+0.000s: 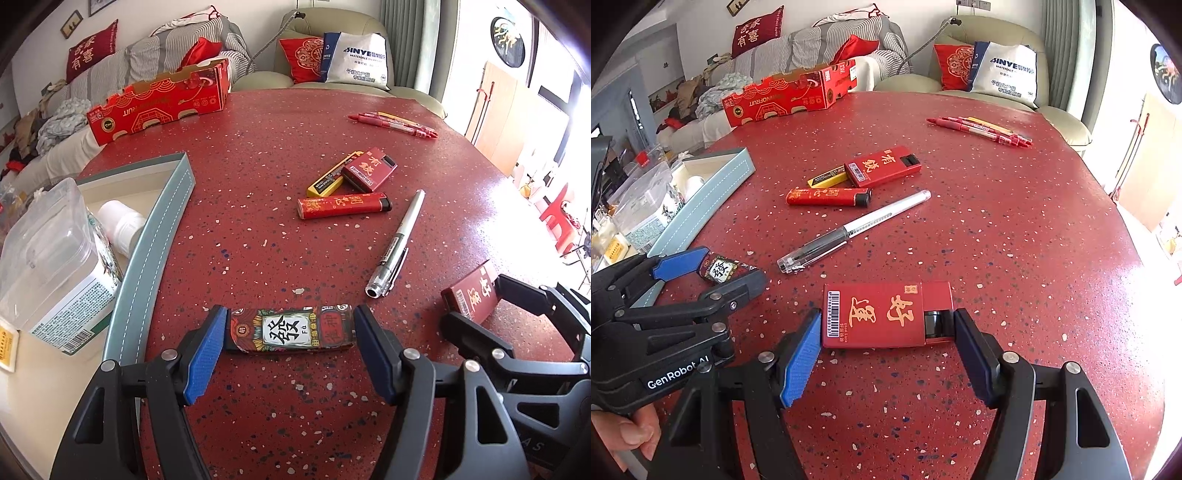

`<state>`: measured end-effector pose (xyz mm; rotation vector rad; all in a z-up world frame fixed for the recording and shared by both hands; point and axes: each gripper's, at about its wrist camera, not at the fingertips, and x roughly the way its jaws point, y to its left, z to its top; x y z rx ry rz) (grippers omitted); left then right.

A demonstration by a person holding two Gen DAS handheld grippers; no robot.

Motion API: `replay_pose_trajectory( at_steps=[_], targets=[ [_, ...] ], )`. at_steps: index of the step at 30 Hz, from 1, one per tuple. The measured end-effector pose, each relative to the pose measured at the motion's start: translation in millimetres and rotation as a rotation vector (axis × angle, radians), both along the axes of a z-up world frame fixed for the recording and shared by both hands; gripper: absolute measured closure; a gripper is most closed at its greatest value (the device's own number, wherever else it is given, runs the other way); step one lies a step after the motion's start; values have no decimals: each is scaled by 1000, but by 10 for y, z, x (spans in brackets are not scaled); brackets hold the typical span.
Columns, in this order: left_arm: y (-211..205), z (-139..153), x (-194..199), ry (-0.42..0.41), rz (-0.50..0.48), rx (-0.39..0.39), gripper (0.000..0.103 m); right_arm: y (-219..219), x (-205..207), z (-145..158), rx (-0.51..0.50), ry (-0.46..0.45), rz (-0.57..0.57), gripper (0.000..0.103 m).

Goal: Organize rigid objects
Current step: 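Lift the card pack and red box and carry both toward the white tray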

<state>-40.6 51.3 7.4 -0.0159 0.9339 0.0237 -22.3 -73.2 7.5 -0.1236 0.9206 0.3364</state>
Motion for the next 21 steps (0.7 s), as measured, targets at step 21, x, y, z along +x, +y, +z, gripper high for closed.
replay_pose_trajectory(
  at_steps=[21],
  targets=[
    [-8,2,-27,-2,0,-4,31,7,-5,-9,-4,-1,0,32]
  ],
)
